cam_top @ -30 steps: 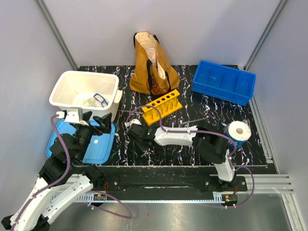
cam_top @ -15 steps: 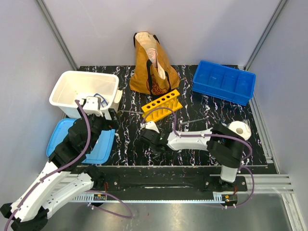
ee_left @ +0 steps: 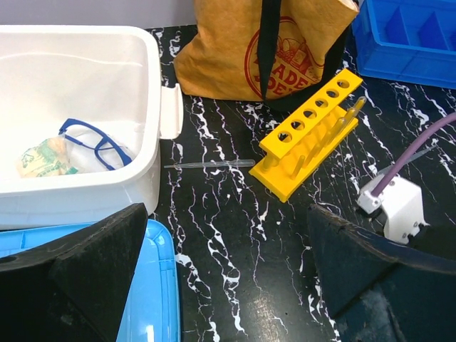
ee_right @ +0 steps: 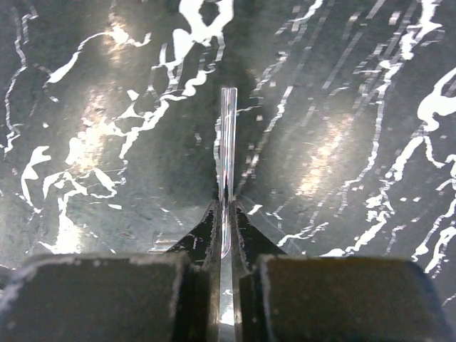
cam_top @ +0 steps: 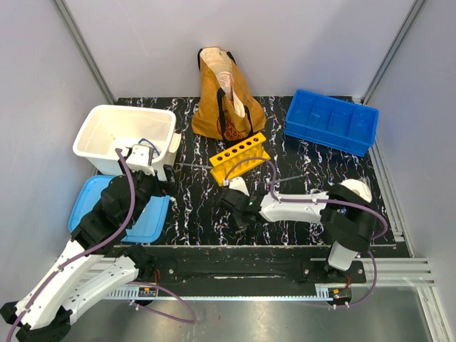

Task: Organize the chemistry lab equipment

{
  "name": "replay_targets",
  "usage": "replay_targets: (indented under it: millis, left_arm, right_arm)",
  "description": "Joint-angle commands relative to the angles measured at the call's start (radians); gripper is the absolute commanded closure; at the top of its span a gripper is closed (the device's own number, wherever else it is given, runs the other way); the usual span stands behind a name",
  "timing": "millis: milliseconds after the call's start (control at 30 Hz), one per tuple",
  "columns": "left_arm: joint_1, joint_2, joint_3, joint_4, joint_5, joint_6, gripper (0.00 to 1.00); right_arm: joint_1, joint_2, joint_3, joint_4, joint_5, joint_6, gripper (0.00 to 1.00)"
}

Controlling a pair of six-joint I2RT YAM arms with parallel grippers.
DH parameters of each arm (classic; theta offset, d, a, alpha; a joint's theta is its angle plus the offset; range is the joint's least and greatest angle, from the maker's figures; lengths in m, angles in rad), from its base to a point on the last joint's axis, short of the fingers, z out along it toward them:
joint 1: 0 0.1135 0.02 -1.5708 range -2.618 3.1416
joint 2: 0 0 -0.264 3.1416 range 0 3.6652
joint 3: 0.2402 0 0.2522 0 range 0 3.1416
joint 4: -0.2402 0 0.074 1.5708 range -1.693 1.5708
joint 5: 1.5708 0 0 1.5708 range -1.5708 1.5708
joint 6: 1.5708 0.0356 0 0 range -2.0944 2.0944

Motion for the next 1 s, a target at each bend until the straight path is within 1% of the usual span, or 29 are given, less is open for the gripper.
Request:
replay_targets:
  millis: [0,133,233,333,400,533,633,733,800,967]
  left_arm:
    - [-0.001,0.004,-0.001,0.028,0.066,0.013,0.01]
    - [-0.001,0.004,-0.001,0.031,0.076,0.016,0.01]
    - [-0.001,-0.011,-0.007,0.031,0.067,0.014,0.01]
    - [-0.001,-0.025,-0.010,0.031,0.028,0.010,0.01]
    - [-0.001,-0.035,-0.010,0.028,0.014,0.008,0.01]
    - [0.001,-0.062,-0.017,0.029,0.008,-0.001,0.01]
    - [-0.001,-0.075,-0.024,0.044,-0.002,0.003,0.01]
    - [0.001,-0.072,-0.027,0.041,0.002,-0.001,0.01]
    - [-0.001,-0.069,-0.022,0.038,0.002,0.000,0.02]
    - [-0.001,-0.083,-0.039,0.051,-0.024,0.003,0.02]
  right_arm:
    - [-0.053,-0.088,-0.030,-0.007,0.011,0.036,0.97]
    - [-0.095,-0.137,-0.030,-0.041,0.005,0.028,0.98]
    - [-0.157,-0.190,-0.008,-0.095,0.014,0.025,0.97]
    - [-0.260,-0.233,0.010,-0.136,0.004,0.007,0.97]
    - [-0.352,-0.254,0.030,-0.159,0.008,-0.024,0.97]
    - [-0.530,-0.248,0.113,-0.165,0.002,-0.117,0.97]
    - [-0.679,-0.194,0.220,-0.159,-0.033,-0.200,0.98]
    - [-0.800,-0.115,0.359,-0.142,-0.041,-0.246,0.98]
    - [-0.886,-0.037,0.474,-0.151,-0.058,-0.259,0.98]
    - [-1.035,0.196,0.812,-0.179,-0.098,-0.277,0.99]
